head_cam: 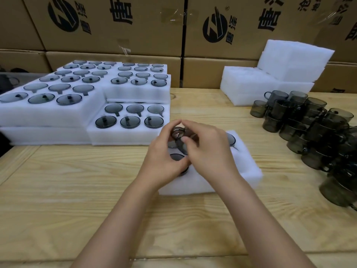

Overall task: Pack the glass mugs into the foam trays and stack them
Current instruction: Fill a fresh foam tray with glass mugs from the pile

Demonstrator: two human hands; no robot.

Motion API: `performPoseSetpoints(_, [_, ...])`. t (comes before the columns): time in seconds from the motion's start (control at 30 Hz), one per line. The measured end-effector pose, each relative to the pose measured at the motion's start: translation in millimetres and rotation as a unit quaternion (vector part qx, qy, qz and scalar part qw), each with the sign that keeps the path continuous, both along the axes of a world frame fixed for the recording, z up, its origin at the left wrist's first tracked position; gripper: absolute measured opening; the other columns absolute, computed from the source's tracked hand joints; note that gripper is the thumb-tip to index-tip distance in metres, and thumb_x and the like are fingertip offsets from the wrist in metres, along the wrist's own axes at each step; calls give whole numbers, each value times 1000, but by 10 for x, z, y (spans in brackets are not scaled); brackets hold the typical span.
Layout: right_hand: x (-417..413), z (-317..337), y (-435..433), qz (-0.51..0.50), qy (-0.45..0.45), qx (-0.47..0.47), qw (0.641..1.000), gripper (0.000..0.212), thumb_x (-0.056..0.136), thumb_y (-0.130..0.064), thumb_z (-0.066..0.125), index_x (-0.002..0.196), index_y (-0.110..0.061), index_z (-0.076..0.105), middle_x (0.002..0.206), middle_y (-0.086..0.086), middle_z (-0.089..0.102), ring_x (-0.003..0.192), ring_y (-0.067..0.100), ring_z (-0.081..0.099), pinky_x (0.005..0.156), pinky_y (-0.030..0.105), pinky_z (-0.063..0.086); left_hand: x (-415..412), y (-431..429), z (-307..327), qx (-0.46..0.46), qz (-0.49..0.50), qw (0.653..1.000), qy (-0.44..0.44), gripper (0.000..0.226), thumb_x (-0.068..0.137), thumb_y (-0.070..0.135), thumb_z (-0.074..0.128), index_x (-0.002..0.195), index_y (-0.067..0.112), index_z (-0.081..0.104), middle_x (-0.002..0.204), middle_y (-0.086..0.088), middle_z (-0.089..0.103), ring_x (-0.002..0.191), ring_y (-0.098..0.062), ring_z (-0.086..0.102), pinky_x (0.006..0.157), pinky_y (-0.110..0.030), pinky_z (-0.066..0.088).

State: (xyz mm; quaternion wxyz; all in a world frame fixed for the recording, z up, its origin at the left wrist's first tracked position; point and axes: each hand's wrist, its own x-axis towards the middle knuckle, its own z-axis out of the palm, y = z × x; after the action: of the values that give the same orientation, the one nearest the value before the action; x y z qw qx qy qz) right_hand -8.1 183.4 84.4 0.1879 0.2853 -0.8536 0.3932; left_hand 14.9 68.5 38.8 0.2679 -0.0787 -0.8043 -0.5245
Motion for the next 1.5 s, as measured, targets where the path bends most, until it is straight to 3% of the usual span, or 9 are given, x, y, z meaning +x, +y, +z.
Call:
performPoseSetpoints(0.1, [5, -68, -7, 51, 1, -22, 998, 37, 81, -4, 61, 115, -20, 66, 101, -7, 69, 88, -5, 46, 93, 35, 39, 0, -23, -10, 31, 27, 999, -1, 54, 65, 19, 66, 110, 45, 50, 100, 28, 63, 96, 5, 60, 83, -9, 42])
performPoseSetpoints(0.3, [-125, -71, 352, 158, -110, -52, 980, 58, 80, -26, 67, 134, -33, 46, 133, -14, 45, 128, 2, 36, 107, 19, 29, 18, -88, 5, 77, -44, 996, -15, 69, 59, 35, 80, 122, 39, 52, 105, -6, 70, 100, -15, 66, 90, -24, 49])
performPoseSetpoints(0.4, [-155, -115, 443, 180, -156, -68, 969, 56, 79, -17, 74, 130, -29, 52, 123, -11, 56, 117, 6, 51, 103, 31, 41, 40, -64, 0, 52, -67, 996, -36, 79, 61, 32, 85, 129, 44, 46, 106, 4, 69, 101, -11, 67, 90, -26, 51])
performPoseSetpoints(0.83, [-288, -169, 631, 44, -183, 33, 982, 57, 53, -62, 71, 101, -33, 59, 94, -21, 56, 81, -10, 52, 65, 6, 39, 5, -146, -89, 61, -86, 991, -79, 45, 78, 30, 63, 122, 25, 55, 119, 2, 67, 114, -12, 61, 101, -38, 46])
performPoseSetpoints(1.07, [-212, -200, 475, 14, -111, 126, 986, 57, 56, -64, 62, 98, -28, 47, 93, -23, 45, 87, -1, 44, 76, 26, 43, 5, -138, -91, 25, -80, 992, -97, 36, 79, 39, 61, 115, 34, 58, 118, 10, 67, 114, -4, 59, 100, -31, 46])
performPoseSetpoints(1.23, [-229, -115, 549, 39, -146, 110, 982, 51, 65, -65, 56, 101, -29, 53, 100, -22, 50, 97, -4, 46, 78, 11, 37, -50, 23, 109, -37, -26, 992, -115, 53, 89, 54, 34, 130, 27, 55, 113, 17, 61, 112, -3, 54, 93, -16, 38])
performPoseSetpoints(1.37, [-299, 63, 385, 39, -43, 144, 988, 24, 92, -36, 42, 103, -22, 58, 107, -4, 60, 103, 19, 51, 89, 41, 43, -169, 275, 414, -77, -12, 995, -67, 61, 90, 55, 27, 140, 25, 45, 145, 7, 45, 133, -4, 37, 109, -25, 28])
performPoseSetpoints(1.43, [-303, 85, 255, 54, -17, 259, 964, 33, 94, -24, 39, 126, -21, 48, 128, 2, 51, 115, 22, 45, 101, 40, 35, -242, 378, 530, -147, -32, 986, -66, 58, 93, 53, 29, 141, 24, 43, 148, 6, 42, 137, -7, 33, 115, -34, 21])
performPoseSetpoints(1.5, [-320, -28, 227, 46, -2, 397, 917, 57, 97, -28, 34, 150, -18, 14, 155, 2, 15, 137, 21, 14, 109, 26, -4, -309, 447, 530, -254, -58, 958, -116, 47, 99, 49, 31, 139, 28, 46, 145, 6, 46, 133, -12, 38, 115, -41, 17])
